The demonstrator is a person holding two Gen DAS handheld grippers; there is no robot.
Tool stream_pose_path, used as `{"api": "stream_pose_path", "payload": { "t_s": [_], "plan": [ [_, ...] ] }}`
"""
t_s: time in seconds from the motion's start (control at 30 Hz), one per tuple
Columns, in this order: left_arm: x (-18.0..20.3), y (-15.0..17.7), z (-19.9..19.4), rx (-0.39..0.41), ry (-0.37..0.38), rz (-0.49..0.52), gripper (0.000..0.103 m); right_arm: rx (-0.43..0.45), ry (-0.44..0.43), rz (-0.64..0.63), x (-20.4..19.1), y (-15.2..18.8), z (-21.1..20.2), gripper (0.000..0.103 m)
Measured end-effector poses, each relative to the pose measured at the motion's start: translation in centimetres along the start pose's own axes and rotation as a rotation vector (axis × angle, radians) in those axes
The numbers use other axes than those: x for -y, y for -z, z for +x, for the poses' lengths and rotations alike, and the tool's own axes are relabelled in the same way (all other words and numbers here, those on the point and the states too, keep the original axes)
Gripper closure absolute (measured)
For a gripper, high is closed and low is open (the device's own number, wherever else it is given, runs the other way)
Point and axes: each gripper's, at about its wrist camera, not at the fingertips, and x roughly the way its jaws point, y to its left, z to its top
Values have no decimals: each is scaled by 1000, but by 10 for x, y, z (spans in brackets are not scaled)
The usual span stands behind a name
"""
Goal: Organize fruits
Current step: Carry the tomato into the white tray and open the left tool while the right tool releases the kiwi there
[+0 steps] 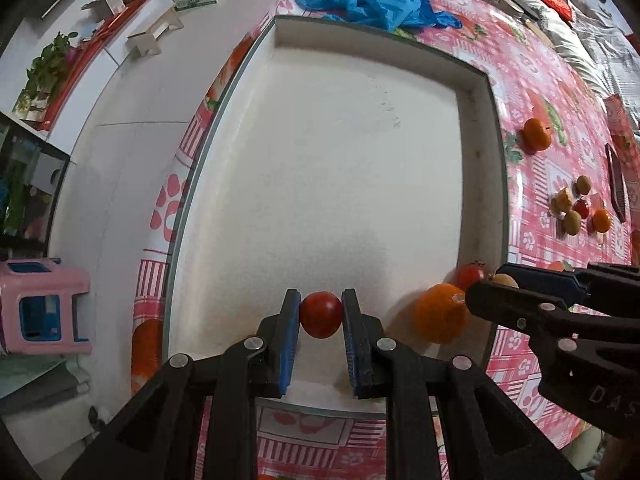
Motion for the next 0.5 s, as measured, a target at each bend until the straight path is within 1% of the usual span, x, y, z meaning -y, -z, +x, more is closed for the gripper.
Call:
{"api": "stream_pose_path", "payload": {
  "t_s": [0.03,0.07,0.1,0.13,0.17,0.2,0.23,0.27,0.33,0.43,0.47,0.5],
  "plan": [
    [-1,0,1,-4,0,-2,79,0,0,-8,-3,0,0,69],
    [-2,1,3,-10,3,-4,62,3,6,-14,-4,-1,0,65],
    [-3,1,5,-13,0,-10,32,5,12,-21,-6,-1,0,52],
    [-4,3,3,9,-23,-21,26,7,12,-29,-8,-1,-1,42],
    [-5,6,0,31,-39,-25,25,12,3,-31,-9,-2,-2,37],
    [-6,7,-1,41,-35,-24,25,16,0,-33,-10,-3,-3,29],
    [-6,7,-1,26,-12,-26,25,21,3,-37,-9,-3,-5,24],
    [-6,7,-1,21,-7,-27,25,27,7,-40,-10,-4,-7,23],
    [-6,7,-4,25,-28,-25,25,31,7,-32,-7,-3,-12,21],
    [-3,4,-10,25,-21,-27,25,38,-13,8,7,0,-23,9],
    [-1,2,-12,26,-17,-27,25,40,-31,31,16,3,-27,7],
    [2,1,-15,31,-10,-22,25,40,-44,55,24,5,-31,2]
  ]
}}
